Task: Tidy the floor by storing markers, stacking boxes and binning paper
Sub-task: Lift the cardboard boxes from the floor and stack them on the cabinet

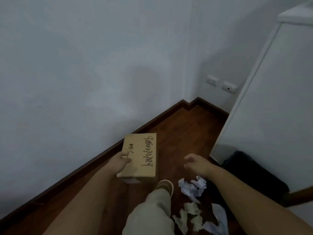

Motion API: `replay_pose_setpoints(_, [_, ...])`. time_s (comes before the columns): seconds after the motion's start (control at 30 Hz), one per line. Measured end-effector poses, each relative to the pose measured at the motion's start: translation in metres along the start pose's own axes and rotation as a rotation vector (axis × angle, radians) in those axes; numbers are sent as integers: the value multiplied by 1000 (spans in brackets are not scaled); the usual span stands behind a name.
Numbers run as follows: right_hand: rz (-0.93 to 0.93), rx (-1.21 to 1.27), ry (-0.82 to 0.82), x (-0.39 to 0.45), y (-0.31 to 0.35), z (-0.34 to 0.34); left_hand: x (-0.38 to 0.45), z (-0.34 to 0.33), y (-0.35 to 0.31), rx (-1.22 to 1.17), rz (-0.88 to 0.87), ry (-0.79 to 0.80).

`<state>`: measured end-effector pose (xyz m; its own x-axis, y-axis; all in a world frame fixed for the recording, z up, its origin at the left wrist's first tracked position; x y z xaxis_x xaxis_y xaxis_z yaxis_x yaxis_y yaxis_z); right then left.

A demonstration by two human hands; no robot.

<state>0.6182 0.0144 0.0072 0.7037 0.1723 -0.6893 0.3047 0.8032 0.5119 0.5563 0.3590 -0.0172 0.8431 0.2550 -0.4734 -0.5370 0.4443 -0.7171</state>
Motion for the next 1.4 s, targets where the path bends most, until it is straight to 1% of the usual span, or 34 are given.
replay_pose_setpoints(0.07, [-52,46,69,23,4,-36,6,8,49,2,93,-18])
replay_pose_setpoints(0.13, [-81,64,112,51,7,-73,1,11,78,-4,148,-58])
replay_pose_setpoints(0.17, [-91,65,116,61,8,-86,-1,9,86,1,147,-71])
replay_pose_setpoints(0.3, [-154,125,99,100,8,-142,16,-15,160,102,214,23])
replay_pose_setpoints(0.4, [-213,163,152,115,10,-175,25,-31,201,139,263,43])
replay_pose_setpoints(0.43, [-245,231,145,120,13,-180,29,-32,207,147,268,36])
replay_pose_setpoints(0.5, [-319,391,140,138,16,-193,41,-36,217,114,293,25])
replay_pose_setpoints(0.6, [-343,487,139,167,20,-205,63,-37,209,57,258,4])
replay_pose_setpoints(0.67, [-319,485,129,195,10,-216,83,-38,212,-9,248,-10])
replay_pose_setpoints(0.73, [-322,414,142,243,-28,-241,97,-40,220,-51,253,-23])
replay_pose_setpoints(0.77, [-322,411,153,249,-34,-249,106,-44,236,-98,256,-23])
replay_pose_setpoints(0.8, [-339,417,170,239,-26,-249,113,-49,247,-183,272,-40])
replay_pose_setpoints(0.83, [-349,439,175,218,-5,-244,116,-52,250,-316,307,-69])
replay_pose_setpoints(0.9, [-371,480,176,195,20,-240,125,-60,260,-461,325,-85])
replay_pose_setpoints(0.97, [-399,555,180,194,22,-244,118,-60,231,-457,380,-52])
replay_pose_setpoints(1.1, [-430,662,243,197,23,-256,127,-62,226,-398,461,-29])
replay_pose_setpoints(1.13, [-421,647,263,197,26,-258,128,-59,221,-326,491,-39])
replay_pose_setpoints(1.2, [-405,631,299,198,30,-261,132,-44,220,-95,511,-143])
replay_pose_setpoints(1.23, [-402,637,296,200,34,-260,137,-37,221,-53,511,-226])
replay_pose_setpoints(1.27, [-398,649,290,203,36,-260,140,-31,216,-60,483,-277])
replay_pose_setpoints(1.33, [-402,689,295,205,42,-261,147,-27,216,-163,452,-337])
replay_pose_setpoints(1.4, [-399,736,283,206,43,-262,146,-24,216,-217,478,-357])
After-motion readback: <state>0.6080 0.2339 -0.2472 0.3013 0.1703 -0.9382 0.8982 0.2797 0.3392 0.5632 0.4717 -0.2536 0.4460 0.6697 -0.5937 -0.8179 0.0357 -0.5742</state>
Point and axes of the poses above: each hand's wrist, its own x-axis towards the middle knuckle, its own z-axis out of the back of the hand, y = z × x, the point moved 6 cm from there along x, towards the middle knuckle, and after that the axes turned 8 degrees about -z, right-handed, at the moved point
